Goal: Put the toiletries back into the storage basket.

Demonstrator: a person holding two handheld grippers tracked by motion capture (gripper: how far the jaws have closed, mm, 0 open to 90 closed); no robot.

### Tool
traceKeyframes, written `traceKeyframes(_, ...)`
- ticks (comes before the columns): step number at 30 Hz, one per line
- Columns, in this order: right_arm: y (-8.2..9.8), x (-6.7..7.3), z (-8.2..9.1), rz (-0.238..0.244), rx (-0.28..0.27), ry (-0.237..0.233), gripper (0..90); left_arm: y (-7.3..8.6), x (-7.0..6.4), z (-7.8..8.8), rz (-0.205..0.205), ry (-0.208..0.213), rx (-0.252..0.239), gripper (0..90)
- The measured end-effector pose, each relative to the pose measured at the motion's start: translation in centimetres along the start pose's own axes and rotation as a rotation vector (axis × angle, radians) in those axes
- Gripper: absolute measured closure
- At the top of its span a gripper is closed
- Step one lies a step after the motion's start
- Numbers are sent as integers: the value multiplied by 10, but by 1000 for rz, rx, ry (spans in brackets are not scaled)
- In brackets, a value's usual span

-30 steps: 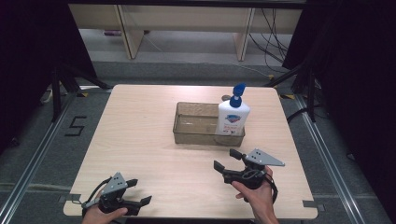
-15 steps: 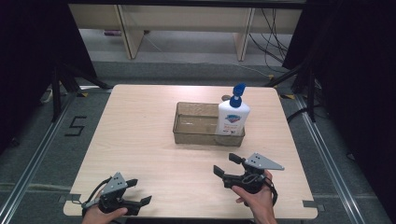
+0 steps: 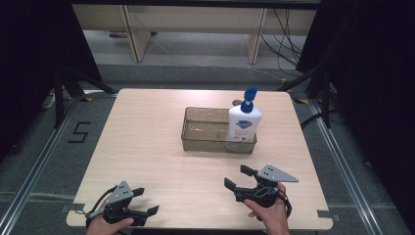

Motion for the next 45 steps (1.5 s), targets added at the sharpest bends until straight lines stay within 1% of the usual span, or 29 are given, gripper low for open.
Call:
traceKeyframes(2,1,-5,0,29,5,21,155,0,0,0,3,0,-3,147)
traceKeyframes(3,2,-5,1,32,14,17,154,-1,-1,-1,9,1,-9,147)
traceKeyframes(5,2,-3,2,20,1,6,153,0,0,0,1,0,0,147)
traceKeyframes(6,4,-2,2,-7,7,7,153,0,0,0,0,0,1,147)
traceKeyframes(8,4,-3,3,29,0,1,153,0,0,0,1,0,0,147)
traceKeyframes(9,7,-1,4,-4,16,2,152,0,0,0,1,0,0,147)
traceKeyframes(10,7,-4,3,29,8,6,152,0,0,0,1,0,1,147)
traceKeyframes(12,9,-1,5,4,16,-4,153,0,0,0,1,1,2,147)
traceKeyframes(14,10,-4,6,44,22,17,153,0,0,0,1,1,2,147)
traceKeyframes(15,12,-1,6,6,26,4,153,0,0,0,2,1,2,147)
traceKeyframes(16,11,-3,6,43,16,3,153,0,0,0,2,1,2,147)
traceKeyframes(19,16,-4,7,35,48,13,153,0,0,0,1,1,2,147)
traceKeyframes(20,18,-3,7,26,49,1,153,0,0,0,0,1,2,147)
traceKeyframes(21,18,-4,8,44,46,-1,153,0,0,0,0,1,3,147)
traceKeyframes(23,20,-4,9,29,53,10,153,0,0,0,0,1,4,147)
traceKeyframes(25,22,-7,9,44,57,22,153,0,-1,-1,9,2,-2,147)
traceKeyframes(26,22,-6,9,43,46,14,153,0,-1,-1,13,-1,-7,147)
traceKeyframes(28,24,-4,10,21,47,16,153,0,-1,-1,13,-2,-7,147)
traceKeyframes(30,27,-5,11,46,61,15,153,1,0,0,-3,3,6,147)
traceKeyframes(31,28,-6,11,51,65,21,153,0,0,0,1,2,2,147)
traceKeyframes(32,30,-4,12,30,79,3,153,0,-1,0,2,3,2,147)
traceKeyframes(34,32,-5,14,27,87,20,153,0,-2,-1,11,2,0,147)
traceKeyframes(36,34,-4,13,25,78,13,153,0,-1,-1,8,2,3,148)
traceKeyframes(38,36,-2,15,26,100,-4,153,0,-1,-1,8,2,-3,147)
traceKeyframes(39,38,0,17,-15,106,9,153,1,0,0,-1,3,7,147)
traceKeyframes(40,37,-3,17,22,95,18,153,0,-1,-1,8,3,-2,147)
traceKeyframes(41,37,-4,16,32,82,14,153,0,-2,-1,12,0,-5,147)
traceKeyframes(42,38,-1,17,10,88,4,153,0,-2,-1,10,2,1,147)
traceKeyframes(45,39,-4,20,29,87,21,153,0,-2,-1,10,2,0,147)
Point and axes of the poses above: each handheld gripper's, and its own axes: z roughly backward along the jaws, y roughly out of its underside, x roughly to its left, the point moved 8 cm from there along -z, roughly forward along the jaws, and after that the axes turned 4 degrees about -z, right-handed, at the moved point
